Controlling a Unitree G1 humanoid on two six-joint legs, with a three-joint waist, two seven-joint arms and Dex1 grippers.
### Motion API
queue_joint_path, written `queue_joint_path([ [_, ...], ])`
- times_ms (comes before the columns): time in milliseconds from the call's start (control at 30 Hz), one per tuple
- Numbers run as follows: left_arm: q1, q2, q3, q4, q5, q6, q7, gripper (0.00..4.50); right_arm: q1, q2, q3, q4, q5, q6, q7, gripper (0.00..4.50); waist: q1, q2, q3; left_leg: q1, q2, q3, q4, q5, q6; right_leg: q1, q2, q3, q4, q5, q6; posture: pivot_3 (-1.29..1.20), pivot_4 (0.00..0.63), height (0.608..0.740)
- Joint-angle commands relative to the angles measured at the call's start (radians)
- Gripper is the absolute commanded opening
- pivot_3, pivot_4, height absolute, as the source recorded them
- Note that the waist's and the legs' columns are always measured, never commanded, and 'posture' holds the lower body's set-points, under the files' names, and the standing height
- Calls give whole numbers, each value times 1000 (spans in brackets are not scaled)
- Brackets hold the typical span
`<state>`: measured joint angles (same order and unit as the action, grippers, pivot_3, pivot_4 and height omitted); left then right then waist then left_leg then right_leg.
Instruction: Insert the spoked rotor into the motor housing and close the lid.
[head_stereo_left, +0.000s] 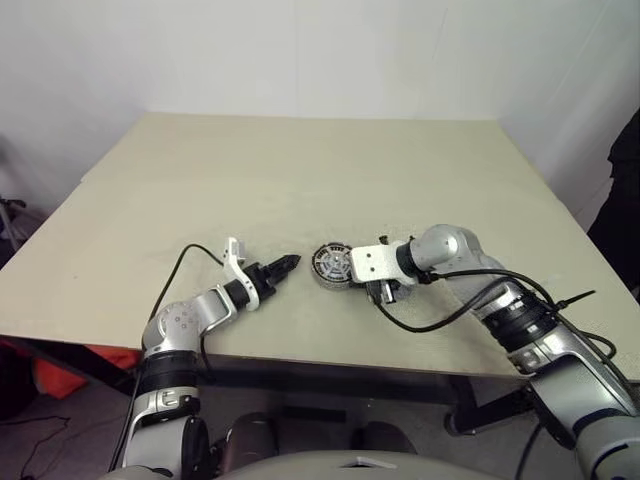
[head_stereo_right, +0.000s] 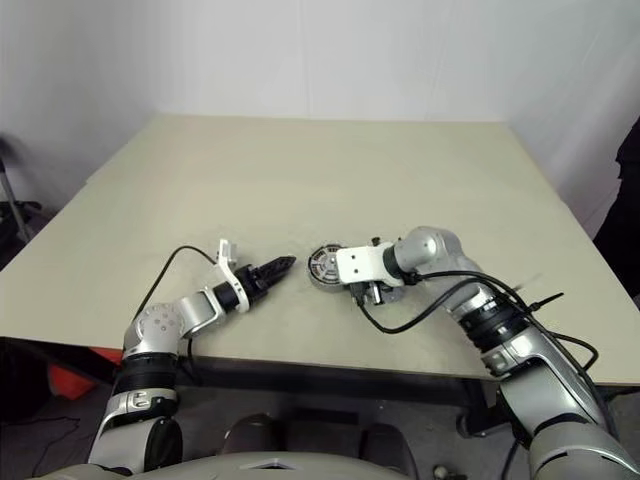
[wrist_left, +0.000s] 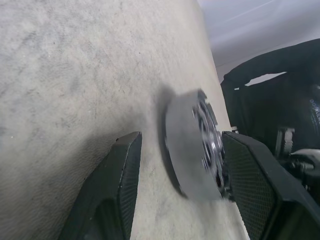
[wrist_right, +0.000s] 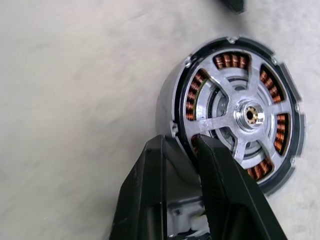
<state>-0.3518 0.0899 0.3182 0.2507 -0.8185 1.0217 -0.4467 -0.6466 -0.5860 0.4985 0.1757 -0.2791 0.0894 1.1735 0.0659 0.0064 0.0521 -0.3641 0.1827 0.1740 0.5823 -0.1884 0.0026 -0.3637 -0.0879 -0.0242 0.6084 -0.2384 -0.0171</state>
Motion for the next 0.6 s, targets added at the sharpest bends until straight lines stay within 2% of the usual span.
queue_joint_path([
  [33, 5, -1, -13, -14, 1, 5, 7, 2711, -51, 21, -21, 35, -19, 4, -45, 895, 2, 0, 0, 0, 0, 0, 0, 0, 0, 0, 0, 0, 0, 0, 0, 0, 0, 740],
  [267, -2, 12, -10, 3, 7, -3, 2, 2711, -59, 30, -10, 55, -4, -15, -11, 895, 2, 0, 0, -2, 0, 0, 0, 0, 0, -1, 0, 0, 0, 0, 0, 0, 0, 740],
  [433, -7, 21, -10, 18, 12, -8, -6, 2711, 0, -33, -37, -103, 36, -13, 50, 2443, 6, 0, 0, -3, 0, 0, -1, 0, 0, -2, 0, 0, -1, 0, 0, 0, 0, 740],
  [600, -10, 29, -16, 28, 16, -10, -20, 2711, 43, -71, -147, -345, 162, 143, 75, 2443, 8, 1, 1, -4, 0, 0, -2, 0, 0, -4, 0, 0, -1, 0, 0, 0, 0, 740],
])
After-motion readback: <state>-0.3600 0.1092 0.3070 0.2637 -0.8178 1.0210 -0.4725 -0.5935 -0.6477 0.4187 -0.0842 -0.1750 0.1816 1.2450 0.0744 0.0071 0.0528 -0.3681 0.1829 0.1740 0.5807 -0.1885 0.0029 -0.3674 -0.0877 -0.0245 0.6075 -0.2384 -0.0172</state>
